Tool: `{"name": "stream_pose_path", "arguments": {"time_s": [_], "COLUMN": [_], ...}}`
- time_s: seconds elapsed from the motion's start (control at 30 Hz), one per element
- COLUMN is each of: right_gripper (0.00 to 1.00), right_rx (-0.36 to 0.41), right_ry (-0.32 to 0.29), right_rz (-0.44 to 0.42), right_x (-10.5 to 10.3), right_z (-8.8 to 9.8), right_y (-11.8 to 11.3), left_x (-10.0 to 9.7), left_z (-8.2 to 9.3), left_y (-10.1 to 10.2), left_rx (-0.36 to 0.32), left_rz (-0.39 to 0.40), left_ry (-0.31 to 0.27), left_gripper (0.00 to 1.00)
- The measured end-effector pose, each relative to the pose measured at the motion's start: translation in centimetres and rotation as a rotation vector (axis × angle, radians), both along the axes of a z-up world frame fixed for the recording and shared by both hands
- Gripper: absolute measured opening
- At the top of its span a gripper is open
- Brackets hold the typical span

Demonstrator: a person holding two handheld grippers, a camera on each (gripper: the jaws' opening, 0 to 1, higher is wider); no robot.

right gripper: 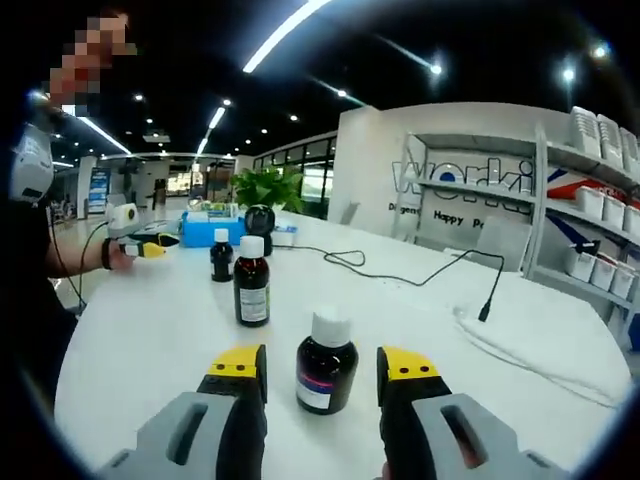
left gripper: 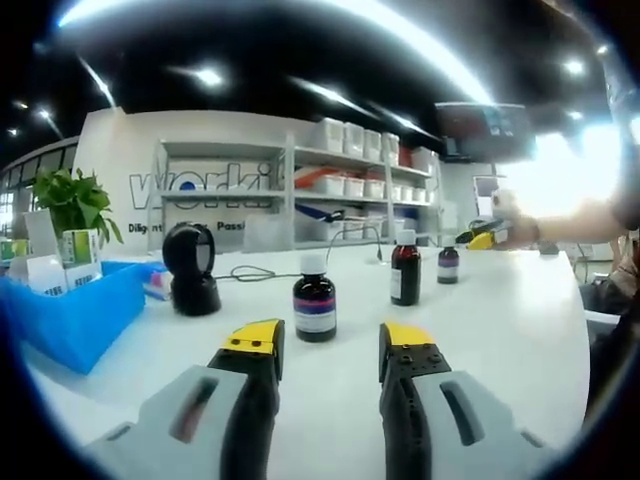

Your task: Rotate the medicine bottle to make it face forward pick up the medicine bottle inspect the drug traceability code place the medicine on the table

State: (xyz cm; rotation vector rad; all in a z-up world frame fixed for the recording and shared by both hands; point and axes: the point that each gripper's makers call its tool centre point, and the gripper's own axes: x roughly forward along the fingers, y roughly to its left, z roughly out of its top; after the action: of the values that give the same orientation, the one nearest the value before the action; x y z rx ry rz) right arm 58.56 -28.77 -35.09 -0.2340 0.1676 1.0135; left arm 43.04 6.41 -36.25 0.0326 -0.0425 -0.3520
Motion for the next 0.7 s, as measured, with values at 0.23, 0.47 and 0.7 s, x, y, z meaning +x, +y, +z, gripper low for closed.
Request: {"name": "stream_pose_path", "arguments": {"time_s": [0.23, 0.47, 0.7], "right_gripper": [0.41, 0.42, 0.36], "right_rx": [-0.05, -0.075, -0.059], "right_ry": [0.027, 0.027, 0.083], "right_rz": [0.086, 0.147, 0.168], "right_x": [1.0, 1.1, 1.5], "right_z": [-1.1, -1.5, -2.5], "right_y": [1.3, 2.8, 2.8], "left_x": [0.0, 0.2, 0.3], "left_z": [-0.1, -0.2, -0.4], "left_y": [-0.1, 0.0, 0.0], "left_rx": [0.001, -0.009, -0.015], "left_rz": [-0.001, -0.003, -0.005], "left_ry": [0.006, 0.015, 0.028], "left_gripper": [0.31, 0.3, 0.28]}}
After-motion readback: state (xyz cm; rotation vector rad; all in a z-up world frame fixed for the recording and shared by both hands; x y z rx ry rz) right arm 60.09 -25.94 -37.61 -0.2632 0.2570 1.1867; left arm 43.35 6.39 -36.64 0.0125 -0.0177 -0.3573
